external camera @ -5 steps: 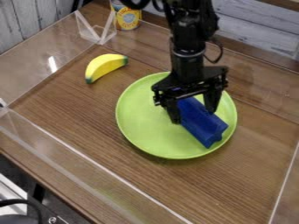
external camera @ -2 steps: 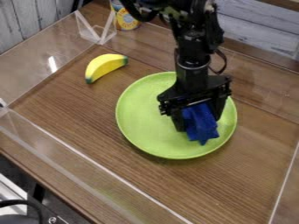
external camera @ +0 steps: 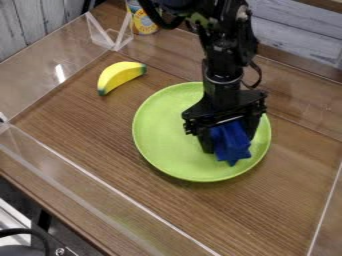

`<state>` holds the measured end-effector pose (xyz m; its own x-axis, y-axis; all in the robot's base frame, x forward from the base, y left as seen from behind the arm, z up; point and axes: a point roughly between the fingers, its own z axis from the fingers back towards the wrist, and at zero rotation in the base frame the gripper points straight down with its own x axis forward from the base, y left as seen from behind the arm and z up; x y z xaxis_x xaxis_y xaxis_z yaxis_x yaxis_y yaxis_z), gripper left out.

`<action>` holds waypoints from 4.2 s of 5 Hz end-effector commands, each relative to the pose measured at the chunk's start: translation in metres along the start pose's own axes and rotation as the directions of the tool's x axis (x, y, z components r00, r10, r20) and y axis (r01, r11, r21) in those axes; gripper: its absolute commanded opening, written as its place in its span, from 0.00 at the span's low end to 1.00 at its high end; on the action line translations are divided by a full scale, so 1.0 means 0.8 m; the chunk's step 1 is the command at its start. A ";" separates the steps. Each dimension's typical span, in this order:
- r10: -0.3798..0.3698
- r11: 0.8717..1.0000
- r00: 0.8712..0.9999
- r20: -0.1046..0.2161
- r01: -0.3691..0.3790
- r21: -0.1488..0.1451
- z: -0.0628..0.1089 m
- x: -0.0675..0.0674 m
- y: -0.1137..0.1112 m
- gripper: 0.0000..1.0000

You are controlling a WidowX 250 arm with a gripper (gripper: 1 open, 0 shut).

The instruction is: Put the blue object in the green plate

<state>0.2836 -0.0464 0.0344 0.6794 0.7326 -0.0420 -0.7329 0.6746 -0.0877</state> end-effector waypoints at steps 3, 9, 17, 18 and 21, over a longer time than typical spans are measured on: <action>-0.024 1.000 0.999 0.026 0.024 -0.018 0.001 -0.001 -0.006 1.00; -0.053 0.998 0.998 0.023 0.053 0.017 -0.012 -0.025 -0.002 0.00; -0.085 0.992 0.996 -0.010 0.086 0.095 -0.022 -0.056 0.012 0.00; -0.090 0.991 0.996 -0.011 0.091 0.101 -0.021 -0.057 0.013 0.00; -0.102 0.988 0.995 -0.020 0.103 0.112 -0.022 -0.057 0.016 1.00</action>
<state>0.2525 -0.0721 0.0210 0.7396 0.6718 -0.0410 -0.6725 0.7401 -0.0036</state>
